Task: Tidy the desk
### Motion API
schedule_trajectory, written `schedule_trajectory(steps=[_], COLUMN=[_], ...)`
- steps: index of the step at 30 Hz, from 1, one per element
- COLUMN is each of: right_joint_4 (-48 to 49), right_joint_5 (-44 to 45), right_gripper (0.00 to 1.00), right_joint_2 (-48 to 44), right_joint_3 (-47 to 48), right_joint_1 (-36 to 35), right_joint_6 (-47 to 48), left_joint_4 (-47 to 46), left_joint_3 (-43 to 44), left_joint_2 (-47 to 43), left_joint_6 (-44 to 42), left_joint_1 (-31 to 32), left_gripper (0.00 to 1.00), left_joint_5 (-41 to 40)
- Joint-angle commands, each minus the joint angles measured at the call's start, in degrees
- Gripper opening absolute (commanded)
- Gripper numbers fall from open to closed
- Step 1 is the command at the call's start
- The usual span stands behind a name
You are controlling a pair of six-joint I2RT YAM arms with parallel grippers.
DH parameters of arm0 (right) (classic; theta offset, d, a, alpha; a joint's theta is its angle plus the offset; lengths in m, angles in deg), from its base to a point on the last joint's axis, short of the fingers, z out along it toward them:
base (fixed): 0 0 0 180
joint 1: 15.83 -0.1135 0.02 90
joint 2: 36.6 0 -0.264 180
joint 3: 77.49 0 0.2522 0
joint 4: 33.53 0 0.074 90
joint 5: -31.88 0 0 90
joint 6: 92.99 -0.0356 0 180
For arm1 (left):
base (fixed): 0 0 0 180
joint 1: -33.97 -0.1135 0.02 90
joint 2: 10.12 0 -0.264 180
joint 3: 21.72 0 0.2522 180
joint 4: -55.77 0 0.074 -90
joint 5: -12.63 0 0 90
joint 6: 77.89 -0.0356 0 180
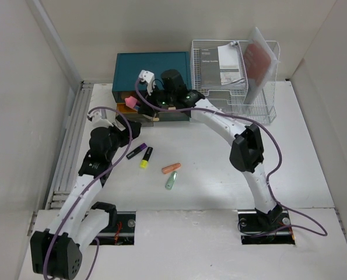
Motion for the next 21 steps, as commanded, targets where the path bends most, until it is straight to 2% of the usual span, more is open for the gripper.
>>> schedule_trajectory(steps=[1,8,16,18,21], right_joint_4=[4.99,5.60,6.13,6.13,4.64], right_joint_5=[7.23,19.72,22.90,22.90,21.84], right_gripper=[0.00,0.00,0.00,0.03,0.12], right_joint_2=[0.56,2.32,3.55,4.07,4.08], right_joint_3=[3.09,4.15,4.15,4.15,4.15], right_joint_1=[-2.34,-5.07,-5.07,-5.07,-5.07], right_joint_6=[2.63,8.34,12.74,14.23,14.77], left_joint_4=[6.30,8.85,10.88,11.41,11.94], left_joint_3=[-0.65,-0.65,1.98,2.51,3.74], left_joint_2=[-3.39,-10.07,-12.28,-12.80,-13.42], left_joint_6=[0.74,0.74,-1.10,-1.63,-2.42], left_joint_1=[0.20,0.20,0.20,0.20,0.20], left_gripper=[0.87,0.91,0.92,0.94,0.94], left_joint_5=[-6.78,-9.00,-11.02,-12.16,-13.21])
